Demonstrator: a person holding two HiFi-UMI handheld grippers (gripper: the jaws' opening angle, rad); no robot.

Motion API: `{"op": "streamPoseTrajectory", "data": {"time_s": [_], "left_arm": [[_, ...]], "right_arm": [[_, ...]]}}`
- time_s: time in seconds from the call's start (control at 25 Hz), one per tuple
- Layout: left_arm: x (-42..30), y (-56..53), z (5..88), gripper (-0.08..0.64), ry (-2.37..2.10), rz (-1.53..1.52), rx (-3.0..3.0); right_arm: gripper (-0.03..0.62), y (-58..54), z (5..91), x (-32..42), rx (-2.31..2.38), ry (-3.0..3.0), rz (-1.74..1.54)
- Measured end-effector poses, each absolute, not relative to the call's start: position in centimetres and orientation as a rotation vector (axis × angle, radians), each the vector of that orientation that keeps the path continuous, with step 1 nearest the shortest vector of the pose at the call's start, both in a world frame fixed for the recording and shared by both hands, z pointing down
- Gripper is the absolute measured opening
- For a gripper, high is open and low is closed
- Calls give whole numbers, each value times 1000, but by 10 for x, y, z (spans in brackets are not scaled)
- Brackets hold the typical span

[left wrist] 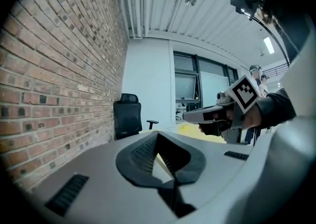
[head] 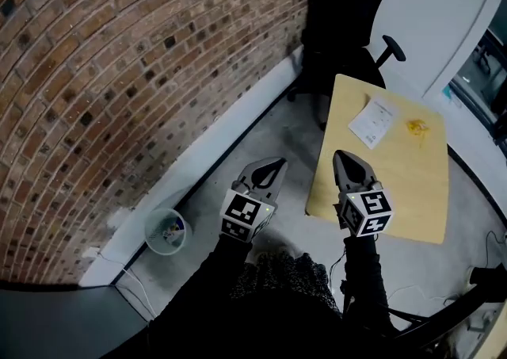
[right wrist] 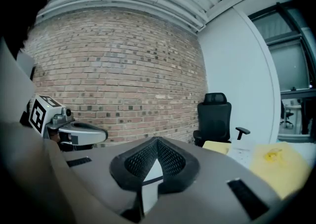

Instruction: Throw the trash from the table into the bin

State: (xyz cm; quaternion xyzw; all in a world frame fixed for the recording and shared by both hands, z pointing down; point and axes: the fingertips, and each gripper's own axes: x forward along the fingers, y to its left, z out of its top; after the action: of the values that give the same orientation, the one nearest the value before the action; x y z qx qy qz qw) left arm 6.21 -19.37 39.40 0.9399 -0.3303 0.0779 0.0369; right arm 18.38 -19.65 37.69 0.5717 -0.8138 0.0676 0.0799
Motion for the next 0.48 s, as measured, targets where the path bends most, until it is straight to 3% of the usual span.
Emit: {"op": "streamPoseTrajectory", "data": {"time_s": [0.48], "left_arm": [[137,-196,388,6,-888,215,2934]], "right_arm": [[9,-181,369,277,1869,-2283,150]]}}
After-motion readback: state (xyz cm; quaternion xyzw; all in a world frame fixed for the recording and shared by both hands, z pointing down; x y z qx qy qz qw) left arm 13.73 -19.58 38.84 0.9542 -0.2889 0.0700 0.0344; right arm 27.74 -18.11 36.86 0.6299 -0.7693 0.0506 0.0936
